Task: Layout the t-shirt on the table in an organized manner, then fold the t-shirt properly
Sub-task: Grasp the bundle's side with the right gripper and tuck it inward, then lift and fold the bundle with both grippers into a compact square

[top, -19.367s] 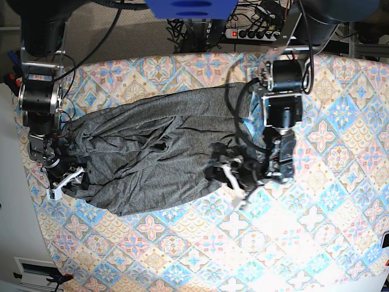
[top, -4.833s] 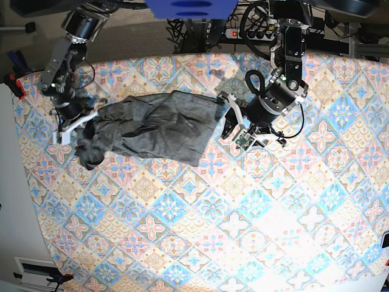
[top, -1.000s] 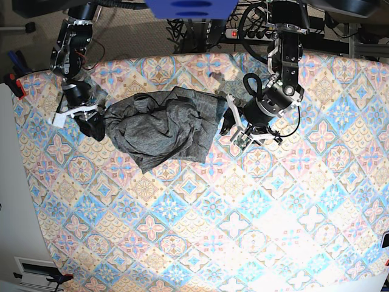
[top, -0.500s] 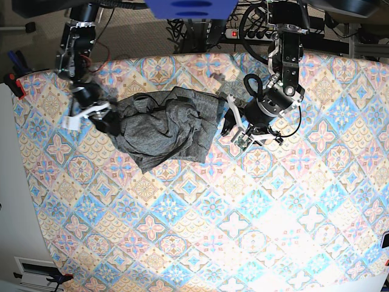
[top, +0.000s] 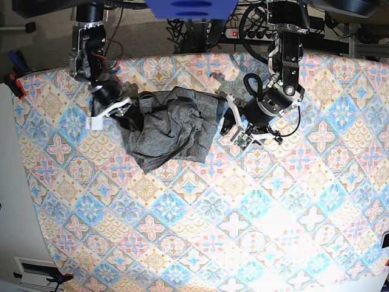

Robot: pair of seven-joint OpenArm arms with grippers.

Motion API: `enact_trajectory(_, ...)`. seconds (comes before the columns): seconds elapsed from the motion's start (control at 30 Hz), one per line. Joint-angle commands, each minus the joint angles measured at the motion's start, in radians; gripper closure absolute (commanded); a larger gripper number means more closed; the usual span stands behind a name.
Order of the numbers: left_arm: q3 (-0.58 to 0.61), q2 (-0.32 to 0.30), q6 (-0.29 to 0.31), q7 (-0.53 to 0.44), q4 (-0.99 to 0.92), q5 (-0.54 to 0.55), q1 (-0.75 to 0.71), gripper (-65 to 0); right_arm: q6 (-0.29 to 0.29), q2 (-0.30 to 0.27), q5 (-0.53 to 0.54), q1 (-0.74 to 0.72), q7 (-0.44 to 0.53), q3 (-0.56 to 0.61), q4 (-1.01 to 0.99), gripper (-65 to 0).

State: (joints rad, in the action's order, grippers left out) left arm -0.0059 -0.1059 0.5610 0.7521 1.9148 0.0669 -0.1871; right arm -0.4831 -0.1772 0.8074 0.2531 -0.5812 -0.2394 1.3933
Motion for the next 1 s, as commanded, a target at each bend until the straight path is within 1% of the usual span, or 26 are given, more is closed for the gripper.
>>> enact_trajectory(0.0, -0.001, 0.001, -0.002, -0.021, 0.019, 0.009, 0.008, -22.6, -0.006, -0.025, -0.001, -0.001, -0.009, 0.008, 0.027, -12.8)
enact_trajectory(0.03, -0.001, 0.001, -0.002, -0.021, 0.019, 0.009, 0.008, -22.5, -0.004, -0.029, -0.001, -0.001, -0.009, 0.016, 0.037, -5.5)
enact_trajectory(0.07, -0.003, 0.001, -0.002, -0.021, 0.019, 0.009, 0.008, -22.5, -0.001, -0.029, -0.001, -0.001, -0.009, 0.018, 0.051, 0.0)
enact_trajectory(0.13, -0.004, 0.001, -0.002, -0.021, 0.019, 0.009, 0.008, -22.5, 0.004, -0.029, -0.001, -0.001, -0.009, 0.001, 0.077, 0.0)
enact_trajectory(0.23, -0.003, 0.001, -0.002, -0.022, 0.019, 0.009, 0.008, -22.5, 0.07, -0.031, -0.003, -0.001, -0.059, -0.03, 0.117, 0.0)
enact_trajectory(0.37, -0.004, 0.001, -0.002, -0.022, 0.019, 0.009, 0.008, -22.5, 0.085, -0.031, -0.012, -0.001, -0.109, -0.07, 0.212, 0.0)
enact_trajectory(0.43, 0.001, 0.001, -0.002, -0.022, 0.019, 0.009, 0.008, -22.5, 0.085, -0.029, -0.064, -0.001, -0.127, -0.081, 0.288, 0.0)
enact_trajectory(0.53, 0.002, 0.001, -0.002, -0.022, 0.019, 0.009, 0.008, -22.5, 0.087, -0.026, -0.204, -0.005, -0.144, -0.079, 0.416, 0.0)
enact_trajectory(0.63, 0.002, 0.001, -0.002, -0.022, 0.019, 0.009, 0.008, -22.5, 0.087, -0.018, -0.403, -0.001, -0.176, -0.059, 0.524, 0.0)
enact_trajectory(0.67, 0.002, 0.001, -0.002, -0.022, 0.019, 0.009, 0.008, -22.5, 0.087, 0.011, -0.461, 0.001, -0.19, -0.028, 0.536, 0.0)
enact_trajectory(0.73, 0.002, 0.001, -0.002, -0.022, 0.019, 0.009, 0.01, -22.5, 0.087, 0.058, -0.541, 0.001, -0.193, 0.033, 0.541, 0.0)
enact_trajectory(0.8, 0.002, 0.001, -0.002, -0.022, 0.018, 0.009, 0.011, -22.5, 0.087, 0.067, -0.632, 0.002, -0.188, 0.113, 0.542, 0.0)
enact_trajectory(0.87, 0.002, 0.001, -0.002, -0.022, 0.016, 0.009, 0.013, -22.5, 0.087, 0.067, -0.721, 0.036, -0.173, 0.226, 0.542, 0.0)
enact_trajectory(0.97, 0.002, 0.001, -0.002, -0.022, 0.015, 0.003, 0.011, -22.5, 0.087, 0.067, -0.86, 0.108, -0.105, 0.371, 0.539, 0.0)
